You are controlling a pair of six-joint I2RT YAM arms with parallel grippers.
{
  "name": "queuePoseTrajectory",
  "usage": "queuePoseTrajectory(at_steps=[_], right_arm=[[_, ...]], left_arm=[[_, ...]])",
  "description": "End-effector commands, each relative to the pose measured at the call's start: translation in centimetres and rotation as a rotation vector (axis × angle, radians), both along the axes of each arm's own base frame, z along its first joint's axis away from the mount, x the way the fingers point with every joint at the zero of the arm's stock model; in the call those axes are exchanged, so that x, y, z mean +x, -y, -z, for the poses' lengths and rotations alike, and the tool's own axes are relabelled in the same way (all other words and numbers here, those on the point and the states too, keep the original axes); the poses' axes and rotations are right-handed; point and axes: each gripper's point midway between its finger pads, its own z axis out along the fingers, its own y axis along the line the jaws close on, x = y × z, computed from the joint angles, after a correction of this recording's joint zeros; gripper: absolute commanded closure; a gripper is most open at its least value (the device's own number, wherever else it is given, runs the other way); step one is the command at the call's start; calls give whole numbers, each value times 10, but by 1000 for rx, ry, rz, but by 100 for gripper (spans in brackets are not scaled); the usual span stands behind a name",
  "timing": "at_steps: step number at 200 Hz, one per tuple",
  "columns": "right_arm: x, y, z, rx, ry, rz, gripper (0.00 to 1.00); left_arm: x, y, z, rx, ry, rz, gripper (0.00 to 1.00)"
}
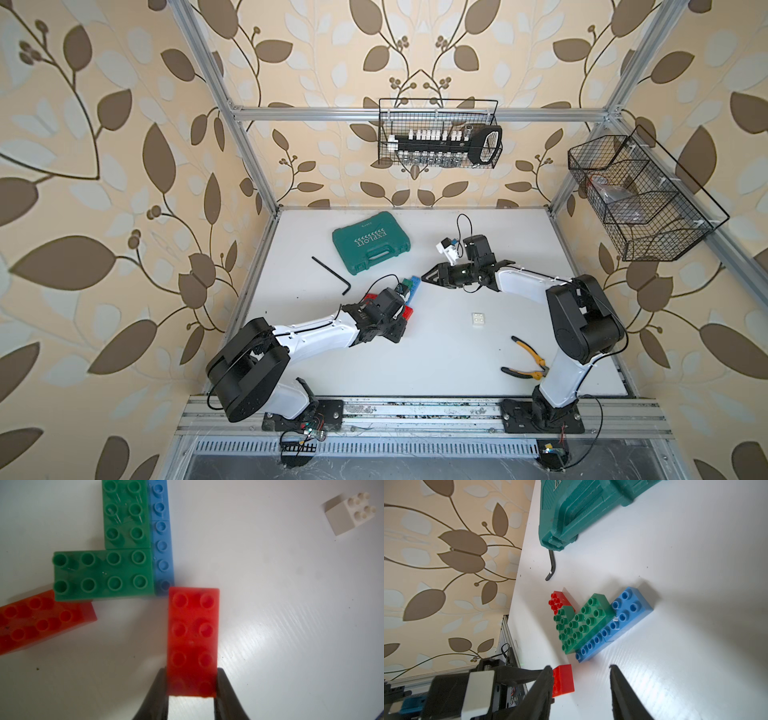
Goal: Assemble a small pinwheel with lego
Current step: Assemble the lego brick with the lego brick.
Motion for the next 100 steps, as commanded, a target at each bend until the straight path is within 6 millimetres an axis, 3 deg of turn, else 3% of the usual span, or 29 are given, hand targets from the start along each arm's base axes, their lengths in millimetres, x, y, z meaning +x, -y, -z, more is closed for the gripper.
queuePoseTrajectory(at_steps=[1, 36, 60, 100], right_arm=[[-14, -8, -12, 17, 18, -48, 56], [-26, -28, -20, 66, -27, -99, 62], [-41, -43, -14, 61, -88, -156, 67], [-55, -49, -4, 78, -135, -194, 73]], left_arm=[[10, 4, -4, 23, 22, -49, 100], [16, 9, -6, 42, 32, -43, 100], [20, 8, -6, 55, 44, -52, 100], [22, 11, 0, 67, 33, -49, 100]])
